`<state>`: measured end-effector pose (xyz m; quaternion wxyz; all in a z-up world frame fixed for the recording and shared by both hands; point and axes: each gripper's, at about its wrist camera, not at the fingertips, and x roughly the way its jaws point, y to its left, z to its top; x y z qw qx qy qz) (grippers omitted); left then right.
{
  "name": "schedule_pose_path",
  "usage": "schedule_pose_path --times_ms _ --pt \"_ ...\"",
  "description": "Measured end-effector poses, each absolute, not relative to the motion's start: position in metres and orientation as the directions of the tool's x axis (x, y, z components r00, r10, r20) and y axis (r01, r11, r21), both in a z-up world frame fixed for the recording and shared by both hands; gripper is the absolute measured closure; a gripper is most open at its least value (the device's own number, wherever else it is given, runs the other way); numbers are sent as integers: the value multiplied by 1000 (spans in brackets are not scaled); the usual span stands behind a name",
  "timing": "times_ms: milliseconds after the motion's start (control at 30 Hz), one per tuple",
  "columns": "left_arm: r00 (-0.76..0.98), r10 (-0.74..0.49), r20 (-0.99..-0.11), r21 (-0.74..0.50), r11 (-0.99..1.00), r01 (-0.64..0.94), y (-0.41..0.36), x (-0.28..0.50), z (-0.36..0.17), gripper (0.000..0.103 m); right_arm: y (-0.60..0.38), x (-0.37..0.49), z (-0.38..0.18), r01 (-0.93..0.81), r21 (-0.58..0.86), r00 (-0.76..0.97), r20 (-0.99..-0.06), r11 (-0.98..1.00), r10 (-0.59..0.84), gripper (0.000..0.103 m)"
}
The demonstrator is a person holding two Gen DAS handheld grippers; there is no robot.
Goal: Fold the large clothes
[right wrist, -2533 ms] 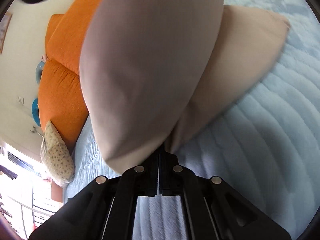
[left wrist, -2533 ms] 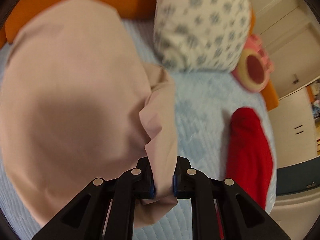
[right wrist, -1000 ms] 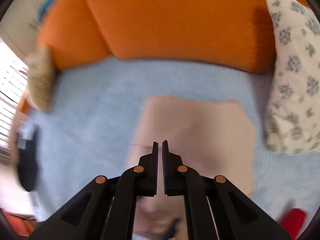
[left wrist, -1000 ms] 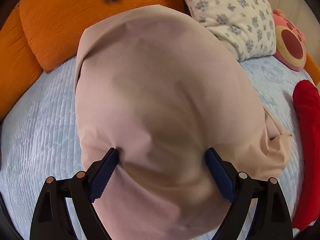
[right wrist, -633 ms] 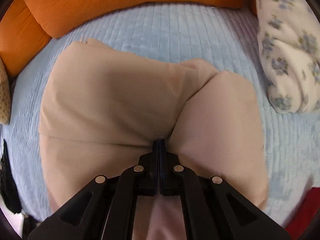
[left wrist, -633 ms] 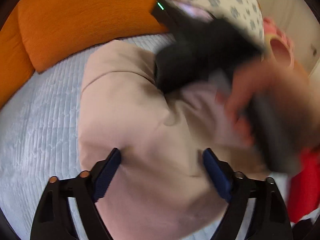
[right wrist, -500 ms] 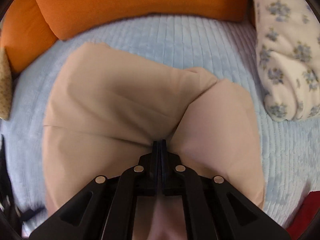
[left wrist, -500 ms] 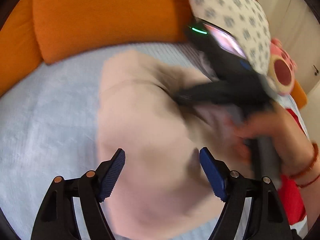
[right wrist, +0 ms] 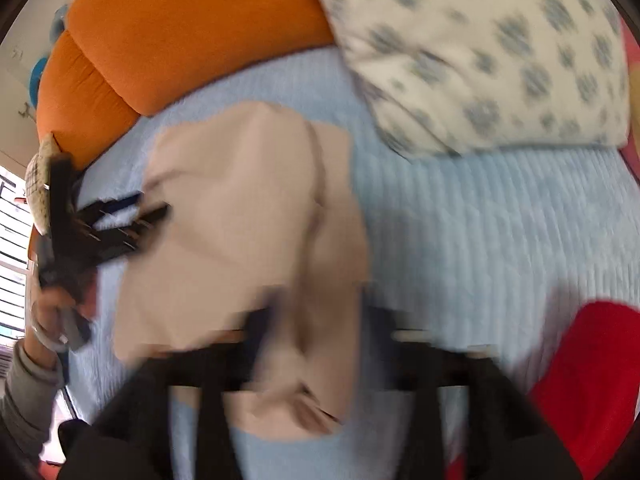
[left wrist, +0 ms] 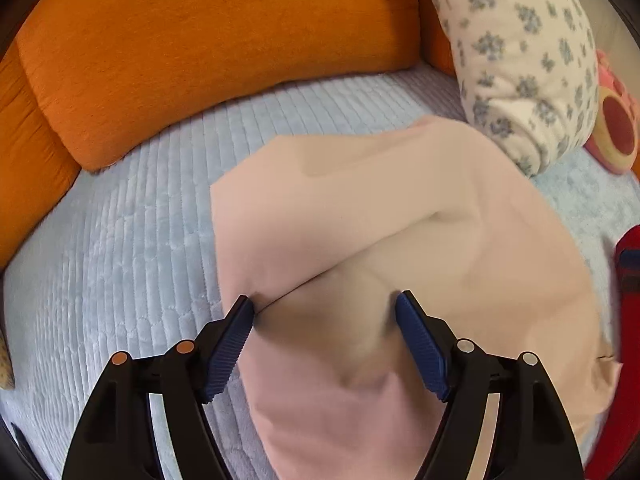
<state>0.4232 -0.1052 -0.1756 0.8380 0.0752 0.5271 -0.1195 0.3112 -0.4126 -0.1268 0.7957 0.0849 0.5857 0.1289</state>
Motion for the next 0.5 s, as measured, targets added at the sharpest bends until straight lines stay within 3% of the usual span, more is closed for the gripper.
schedule_pose_path --times_ms 133,300,500 --pt "389 -182 -903 -57 949 310 -87 408 -153 12 -435 297 -146 -64 381 244 -890 922 384 30" --pt "293 -289 -911 -201 933 298 -40 391 -139 9 -452 296 -180 29 575 170 -809 818 563 21" --pt "177 -427 -887 -424 904 54 42 389 -182 10 -450 299 -220 111 719 118 -695 686 709 20"
